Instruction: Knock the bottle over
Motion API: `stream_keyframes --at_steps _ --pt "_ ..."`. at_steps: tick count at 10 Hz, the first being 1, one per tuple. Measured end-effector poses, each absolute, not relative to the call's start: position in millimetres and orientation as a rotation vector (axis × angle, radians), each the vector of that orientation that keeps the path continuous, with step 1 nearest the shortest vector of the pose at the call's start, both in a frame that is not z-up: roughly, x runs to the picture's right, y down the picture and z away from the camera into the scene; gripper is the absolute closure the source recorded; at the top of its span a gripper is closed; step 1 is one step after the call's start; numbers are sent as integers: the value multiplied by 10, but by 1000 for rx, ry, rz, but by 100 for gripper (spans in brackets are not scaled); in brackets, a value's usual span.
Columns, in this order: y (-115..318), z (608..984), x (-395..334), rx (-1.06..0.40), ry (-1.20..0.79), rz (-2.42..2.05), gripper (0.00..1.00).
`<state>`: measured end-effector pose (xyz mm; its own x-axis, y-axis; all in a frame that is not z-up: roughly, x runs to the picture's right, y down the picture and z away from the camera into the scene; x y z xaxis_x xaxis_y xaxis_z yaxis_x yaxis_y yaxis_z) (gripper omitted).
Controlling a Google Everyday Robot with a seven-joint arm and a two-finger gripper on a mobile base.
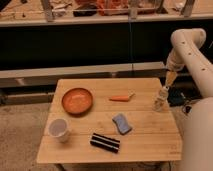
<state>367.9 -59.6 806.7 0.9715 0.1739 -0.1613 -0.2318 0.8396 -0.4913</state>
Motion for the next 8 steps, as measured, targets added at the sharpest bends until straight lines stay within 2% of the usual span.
stream_keyframes --at_steps 1,3,4,7,8 --pt "-580 8082 3684 -535 110 216 32" --pt "-588 8104 3723 -535 115 217 47" --pt "-611 8111 3708 -534 112 216 50" --pt "-638 8134 3687 -536 108 214 43" --pt "-626 8147 3712 -538 111 216 46"
